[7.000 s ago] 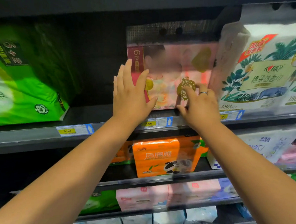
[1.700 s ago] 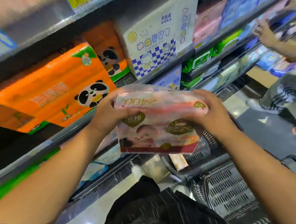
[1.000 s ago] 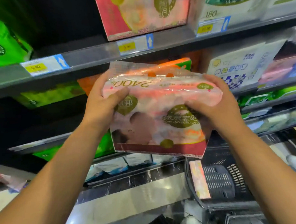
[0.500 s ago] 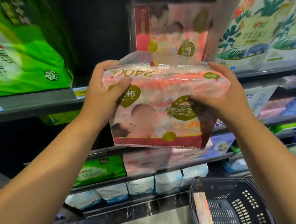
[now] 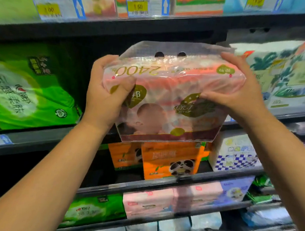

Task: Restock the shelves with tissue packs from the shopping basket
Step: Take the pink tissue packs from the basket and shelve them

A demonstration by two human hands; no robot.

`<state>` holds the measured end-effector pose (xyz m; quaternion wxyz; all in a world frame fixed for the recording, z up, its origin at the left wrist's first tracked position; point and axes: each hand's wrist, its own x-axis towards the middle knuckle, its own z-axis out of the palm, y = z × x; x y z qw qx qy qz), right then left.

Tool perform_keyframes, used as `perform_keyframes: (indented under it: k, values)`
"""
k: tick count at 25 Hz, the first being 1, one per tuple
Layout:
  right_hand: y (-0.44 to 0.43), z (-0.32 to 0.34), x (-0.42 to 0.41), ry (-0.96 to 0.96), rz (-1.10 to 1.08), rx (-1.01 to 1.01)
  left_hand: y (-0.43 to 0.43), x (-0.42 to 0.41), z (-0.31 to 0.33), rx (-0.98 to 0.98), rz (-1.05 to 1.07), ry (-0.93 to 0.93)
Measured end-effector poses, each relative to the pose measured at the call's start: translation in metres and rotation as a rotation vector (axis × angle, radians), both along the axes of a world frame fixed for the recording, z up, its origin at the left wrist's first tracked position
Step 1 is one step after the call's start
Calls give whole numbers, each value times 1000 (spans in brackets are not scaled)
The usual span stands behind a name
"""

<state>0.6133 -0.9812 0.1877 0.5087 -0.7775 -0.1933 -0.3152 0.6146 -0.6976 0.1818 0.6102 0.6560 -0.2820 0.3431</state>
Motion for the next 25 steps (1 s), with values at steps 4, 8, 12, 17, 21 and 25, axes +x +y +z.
perform_keyframes:
  k: [4,8,12,17,21,25]
  values:
    - [-18,12,22,-152,50,-1,-13,12,13,68,86,-113]
    - [-30,12,48,-307,70,-56,-21,26,17,196,146,-164]
    - [-37,0,75,-411,85,-119,-19,48,2,239,199,-135]
    - [-43,-20,99,-372,64,-144,-28,62,-12,264,265,-116]
    - [-45,-18,107,-351,35,-106,-37,69,-10,247,349,-123]
    - [-42,-20,104,-396,-83,-119,-41,74,-12,212,356,-18]
